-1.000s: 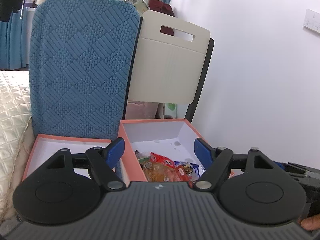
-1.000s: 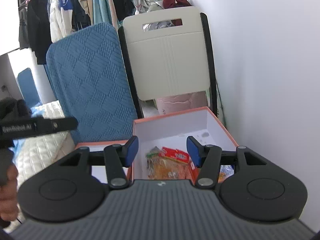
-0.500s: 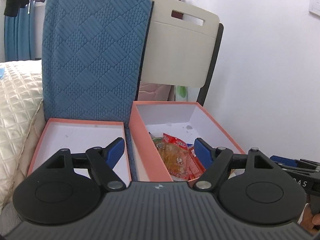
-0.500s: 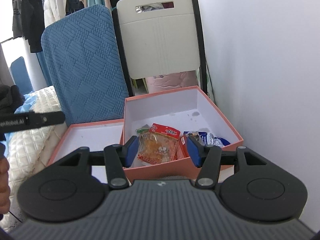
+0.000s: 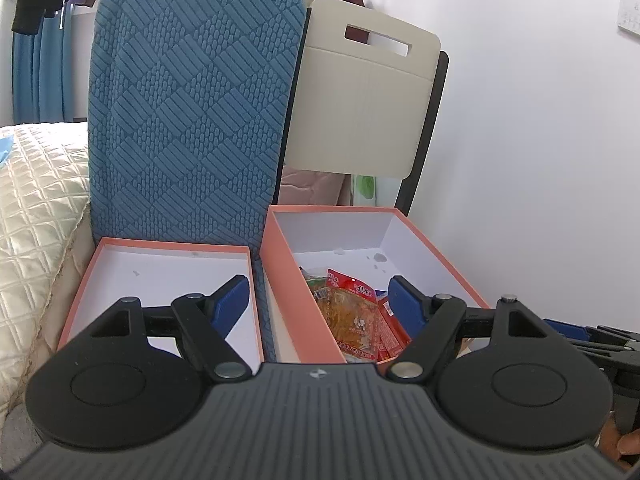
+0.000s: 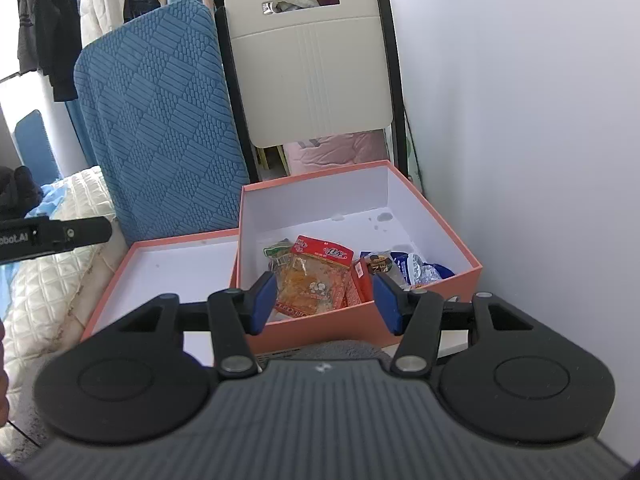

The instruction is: Organize snacks

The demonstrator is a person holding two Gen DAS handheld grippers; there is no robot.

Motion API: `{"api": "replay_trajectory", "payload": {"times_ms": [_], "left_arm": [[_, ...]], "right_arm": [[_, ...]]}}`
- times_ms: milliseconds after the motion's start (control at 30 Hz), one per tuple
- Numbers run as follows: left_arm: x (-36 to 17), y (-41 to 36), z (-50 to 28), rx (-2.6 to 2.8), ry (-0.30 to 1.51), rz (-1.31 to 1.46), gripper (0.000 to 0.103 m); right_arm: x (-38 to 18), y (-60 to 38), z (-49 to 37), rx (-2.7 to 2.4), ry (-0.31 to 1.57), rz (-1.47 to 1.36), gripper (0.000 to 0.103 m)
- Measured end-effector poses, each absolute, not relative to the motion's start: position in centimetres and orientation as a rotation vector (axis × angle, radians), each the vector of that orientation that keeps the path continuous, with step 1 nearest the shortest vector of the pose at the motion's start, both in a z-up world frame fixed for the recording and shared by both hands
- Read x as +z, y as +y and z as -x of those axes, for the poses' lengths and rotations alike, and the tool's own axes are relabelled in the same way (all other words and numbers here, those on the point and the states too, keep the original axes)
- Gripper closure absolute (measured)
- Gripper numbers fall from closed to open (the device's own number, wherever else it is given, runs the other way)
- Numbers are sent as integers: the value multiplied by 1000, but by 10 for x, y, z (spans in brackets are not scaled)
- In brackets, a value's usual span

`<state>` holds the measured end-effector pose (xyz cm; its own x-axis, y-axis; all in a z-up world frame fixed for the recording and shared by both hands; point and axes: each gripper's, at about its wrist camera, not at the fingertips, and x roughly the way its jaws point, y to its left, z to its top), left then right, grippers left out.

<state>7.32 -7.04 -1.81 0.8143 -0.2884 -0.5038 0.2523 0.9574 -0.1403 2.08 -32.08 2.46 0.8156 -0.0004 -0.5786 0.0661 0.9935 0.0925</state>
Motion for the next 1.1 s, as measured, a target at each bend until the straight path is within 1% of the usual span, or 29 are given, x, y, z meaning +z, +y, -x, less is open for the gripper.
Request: {"api": "replay_trajectory", "payload": {"times_ms": [767,833,900,1000,1033,1067,1100], "left_arm": [[-14,-65,-70,-280,545,79,23],[-14,-64,-70,-279,547,84,20],[-15,-64,-71,-269,553,79,7],[-17,-65,-75,-240,575,61,1],[-18,-66,-76,-233,584,55,1],[-19,-66,-77,-230,589,52,0],[-19,-65,-77,-229,592,50,0]], "right_arm": [[26,-322,-20,-53,617,-122,47],[26,-322,-19,-54,616,-120,47],[26,-322,-20,-59,618,-119,47],[25,-321,-21,-68,621,-107,47],[24,-322,-22,-69,626,-110,33],[24,-323,-22,-71,626,-118,22],[23,-324,-22,-74,619,-127,4]]}}
